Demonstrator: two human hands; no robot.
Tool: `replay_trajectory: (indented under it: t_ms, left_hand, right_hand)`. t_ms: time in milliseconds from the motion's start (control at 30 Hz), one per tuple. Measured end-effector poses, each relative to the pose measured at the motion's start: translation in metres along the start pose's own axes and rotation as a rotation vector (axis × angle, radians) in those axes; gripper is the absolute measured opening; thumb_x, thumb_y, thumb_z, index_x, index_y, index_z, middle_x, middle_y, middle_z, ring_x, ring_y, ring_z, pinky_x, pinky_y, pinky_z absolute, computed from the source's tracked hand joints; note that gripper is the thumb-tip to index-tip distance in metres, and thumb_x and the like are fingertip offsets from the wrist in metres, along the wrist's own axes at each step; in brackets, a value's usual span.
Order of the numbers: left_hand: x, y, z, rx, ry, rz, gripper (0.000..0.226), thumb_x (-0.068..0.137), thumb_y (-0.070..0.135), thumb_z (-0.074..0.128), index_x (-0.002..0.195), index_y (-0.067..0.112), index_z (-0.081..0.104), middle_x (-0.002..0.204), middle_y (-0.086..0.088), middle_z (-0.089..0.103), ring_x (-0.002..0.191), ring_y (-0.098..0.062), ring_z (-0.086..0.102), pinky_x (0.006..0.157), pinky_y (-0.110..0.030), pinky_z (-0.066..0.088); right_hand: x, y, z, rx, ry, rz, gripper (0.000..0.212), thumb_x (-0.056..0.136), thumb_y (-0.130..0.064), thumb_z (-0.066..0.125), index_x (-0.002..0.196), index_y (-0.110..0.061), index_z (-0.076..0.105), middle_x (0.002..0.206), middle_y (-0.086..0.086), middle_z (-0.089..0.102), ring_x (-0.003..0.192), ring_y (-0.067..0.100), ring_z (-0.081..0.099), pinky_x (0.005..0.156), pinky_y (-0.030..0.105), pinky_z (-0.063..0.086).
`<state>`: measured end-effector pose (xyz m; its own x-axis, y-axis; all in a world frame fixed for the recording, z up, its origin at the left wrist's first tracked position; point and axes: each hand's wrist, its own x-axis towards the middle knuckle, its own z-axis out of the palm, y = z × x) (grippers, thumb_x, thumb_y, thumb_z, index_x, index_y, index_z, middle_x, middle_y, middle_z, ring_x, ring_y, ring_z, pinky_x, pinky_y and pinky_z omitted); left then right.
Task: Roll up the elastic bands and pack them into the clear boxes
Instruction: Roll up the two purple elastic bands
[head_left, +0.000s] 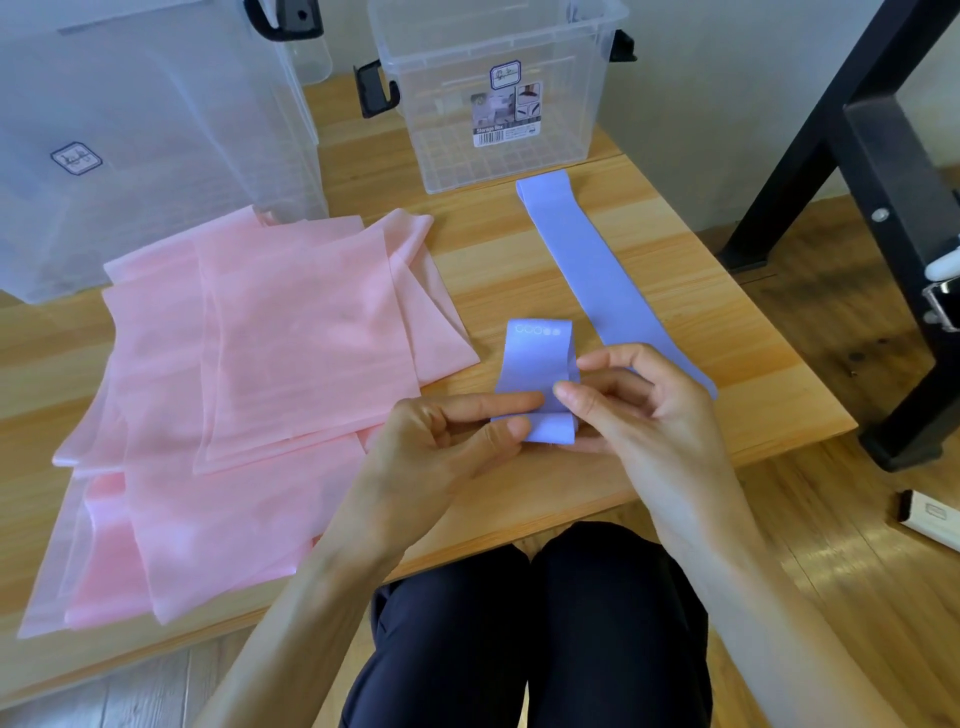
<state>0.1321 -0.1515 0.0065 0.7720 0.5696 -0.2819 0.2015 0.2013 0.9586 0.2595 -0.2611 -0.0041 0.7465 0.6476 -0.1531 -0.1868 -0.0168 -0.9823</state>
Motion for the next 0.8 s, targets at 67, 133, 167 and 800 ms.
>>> replay_trajectory:
  t_ms: [67,133,167,800]
  left_hand:
    - [-0.0004,0.0003,-0.0020,0.022,-0.035,-0.025,0.028,0.074,0.026,0.070,0.101,0.023,0.077,0.099,0.002,0.078,0.099,-0.010,0.072,0.085,-0.017,0.055]
    - [-0.0007,0.0014,-0.0035,0.032,-0.059,-0.037,0.025,0.072,0.026,0.071,0.096,0.024,0.078,0.096,0.003,0.078,0.096,-0.007,0.072,0.082,-0.015,0.054]
    - [-0.0007,0.0019,-0.0038,0.030,-0.064,-0.041,0.024,0.072,0.025,0.071,0.094,0.024,0.078,0.094,0.003,0.078,0.095,-0.006,0.073,0.080,-0.014,0.054]
    - [-0.0010,0.0024,-0.0024,0.137,0.036,-0.027,0.016,0.083,0.016,0.075,0.093,0.028,0.081,0.097,0.000,0.077,0.100,-0.022,0.072,0.094,-0.036,0.057]
  right_hand:
    - [0.0022,0.0002,0.0000,-0.006,-0.008,-0.012,0.017,0.083,0.000,0.073,0.094,-0.010,0.065,0.067,-0.004,0.066,0.068,0.007,0.067,0.062,0.023,0.059]
    - [0.0042,-0.0004,0.0002,-0.025,-0.017,-0.024,0.017,0.084,0.002,0.073,0.093,-0.011,0.066,0.066,-0.006,0.068,0.064,0.004,0.065,0.062,0.018,0.055]
    - [0.0052,-0.0005,0.0002,-0.029,-0.023,-0.025,0.017,0.084,0.003,0.072,0.094,-0.010,0.066,0.066,-0.006,0.068,0.062,0.004,0.064,0.062,0.017,0.054]
    - [0.0015,-0.0090,-0.0012,-0.038,-0.014,0.017,0.019,0.082,-0.002,0.076,0.094,-0.007,0.062,0.065,0.003,0.069,0.063,0.010,0.070,0.056,0.020,0.056]
